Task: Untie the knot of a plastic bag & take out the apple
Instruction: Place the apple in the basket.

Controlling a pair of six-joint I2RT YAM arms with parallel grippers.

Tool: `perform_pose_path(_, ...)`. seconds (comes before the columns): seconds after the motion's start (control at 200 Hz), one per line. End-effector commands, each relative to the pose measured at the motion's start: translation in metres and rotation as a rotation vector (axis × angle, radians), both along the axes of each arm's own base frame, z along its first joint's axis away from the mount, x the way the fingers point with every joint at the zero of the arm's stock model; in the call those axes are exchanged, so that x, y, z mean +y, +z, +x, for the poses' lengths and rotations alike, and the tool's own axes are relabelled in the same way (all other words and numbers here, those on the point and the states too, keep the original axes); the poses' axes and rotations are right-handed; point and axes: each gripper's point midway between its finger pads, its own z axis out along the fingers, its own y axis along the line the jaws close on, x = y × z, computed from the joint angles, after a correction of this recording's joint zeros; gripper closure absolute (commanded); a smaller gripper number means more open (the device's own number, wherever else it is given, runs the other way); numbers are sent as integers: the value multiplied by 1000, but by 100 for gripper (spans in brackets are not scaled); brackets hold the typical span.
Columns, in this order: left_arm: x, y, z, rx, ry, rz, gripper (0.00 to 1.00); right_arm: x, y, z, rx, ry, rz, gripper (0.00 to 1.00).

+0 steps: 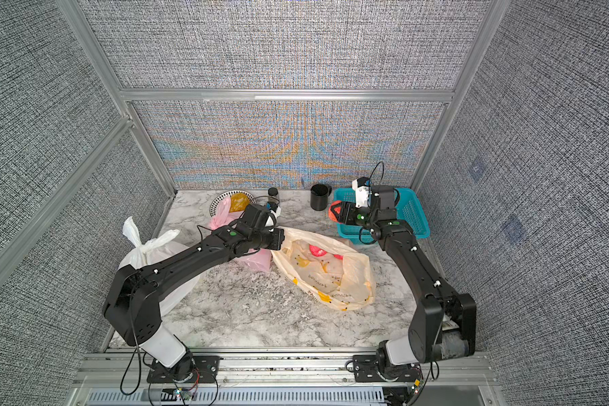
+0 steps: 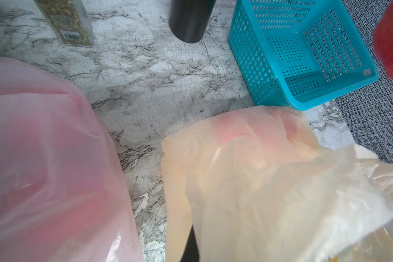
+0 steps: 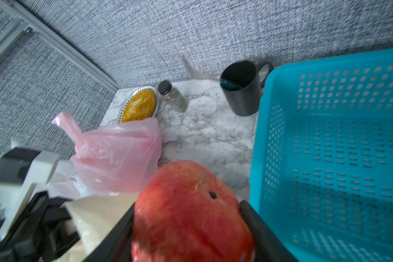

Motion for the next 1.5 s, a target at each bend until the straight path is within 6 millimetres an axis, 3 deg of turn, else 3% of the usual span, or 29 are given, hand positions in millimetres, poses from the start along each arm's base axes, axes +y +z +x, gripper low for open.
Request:
perform_pose_path(0.0,3,0,-4,3,-11,15,100,-18,0,33,-59,-58,-41,42)
perform_pose_path(0.205,2,5,-4,1,-13,10,100,-38,-47,86,3,-109,-104,41)
perform_pose_path(0.395,1,5,-4,9,-13,5,100,-52,-90,112,47,-165,-146,40)
perform_pose_path(0.736,-4,4,-1,19,-16,-2,100,-68,-147,127,122,-226,-195,37)
perform_pose_path(0.961,-4,3,0,24,-15,3,100,-69,-173,127,172,-232,-198,31)
perform_pose_path(1.096,-5,0,0,32,-13,1,100,-72,-175,125,177,-244,-205,26)
perform_pose_path(1.231,-5,-1,-1,37,-10,-2,100,-74,-164,126,159,-255,-211,19)
perform_pose_path(1.361,-5,-2,-1,38,-10,-1,100,-76,-144,127,123,-266,-211,16)
perform_pose_path(1.496,-5,-3,-1,40,-10,-4,100,-77,-109,125,67,-276,-208,14)
